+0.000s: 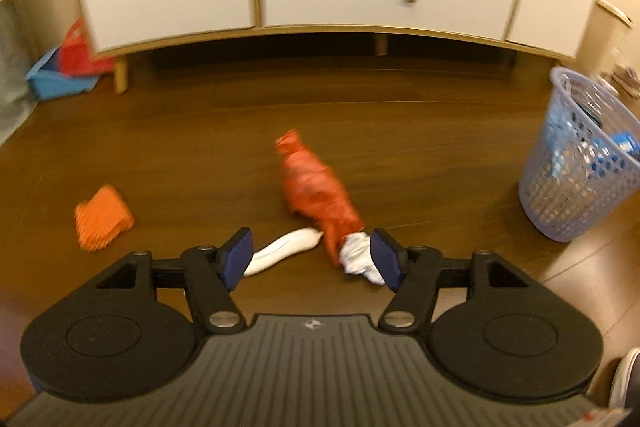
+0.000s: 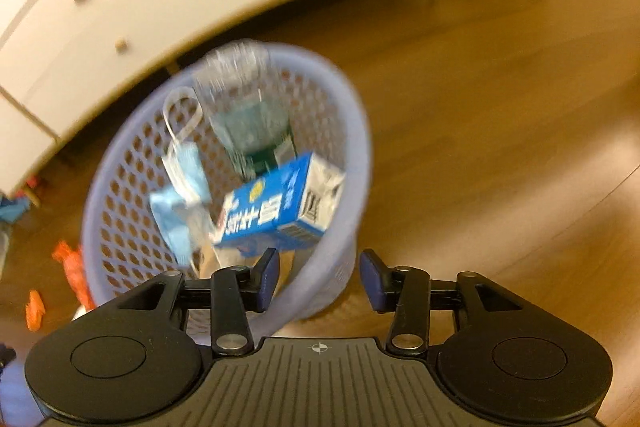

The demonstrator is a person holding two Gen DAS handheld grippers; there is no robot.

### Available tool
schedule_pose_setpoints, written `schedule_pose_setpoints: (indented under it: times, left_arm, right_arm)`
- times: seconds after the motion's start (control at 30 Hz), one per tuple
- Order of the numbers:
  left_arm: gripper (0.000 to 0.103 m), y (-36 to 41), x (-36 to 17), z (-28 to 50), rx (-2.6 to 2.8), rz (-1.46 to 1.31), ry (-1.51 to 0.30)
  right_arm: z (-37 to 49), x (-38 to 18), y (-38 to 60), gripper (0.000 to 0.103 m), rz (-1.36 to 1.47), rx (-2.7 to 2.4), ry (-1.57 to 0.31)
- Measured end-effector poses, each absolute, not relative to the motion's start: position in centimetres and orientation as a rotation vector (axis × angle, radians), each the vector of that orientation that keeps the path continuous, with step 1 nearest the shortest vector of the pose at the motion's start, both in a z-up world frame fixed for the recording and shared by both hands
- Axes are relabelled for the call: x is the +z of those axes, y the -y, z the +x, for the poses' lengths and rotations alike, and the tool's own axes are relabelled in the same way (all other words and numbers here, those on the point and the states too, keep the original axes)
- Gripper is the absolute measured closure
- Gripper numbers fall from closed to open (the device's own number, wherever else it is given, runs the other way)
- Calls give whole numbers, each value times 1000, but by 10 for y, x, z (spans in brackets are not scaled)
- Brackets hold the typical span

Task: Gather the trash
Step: 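Move the left tool toward the red bottle cap while the right tool swings the wastebasket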

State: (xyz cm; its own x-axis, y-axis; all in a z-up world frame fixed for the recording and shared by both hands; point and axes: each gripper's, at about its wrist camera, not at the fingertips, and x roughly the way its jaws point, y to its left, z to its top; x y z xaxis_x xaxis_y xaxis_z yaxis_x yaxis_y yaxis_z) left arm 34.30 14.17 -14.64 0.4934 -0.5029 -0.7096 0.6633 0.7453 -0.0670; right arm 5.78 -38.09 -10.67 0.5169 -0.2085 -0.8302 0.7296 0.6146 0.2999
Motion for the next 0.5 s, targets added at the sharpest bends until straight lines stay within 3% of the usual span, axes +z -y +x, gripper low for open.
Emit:
schedule_pose_setpoints:
  times: [0.13,0.27,0.5]
  left_arm:
    - [41,-160,-149,344,-660,211,-803]
    - [39,-169,-151,336,-653,228,-820]
    - [39,-183,-155,327,-653,216,-840]
  right_arm:
    - [48,-73,364,60,533,-575,-730]
    - [71,-55,306,60,232,-345,-725]
    - [124,-93,225,60,-203,-112,-879]
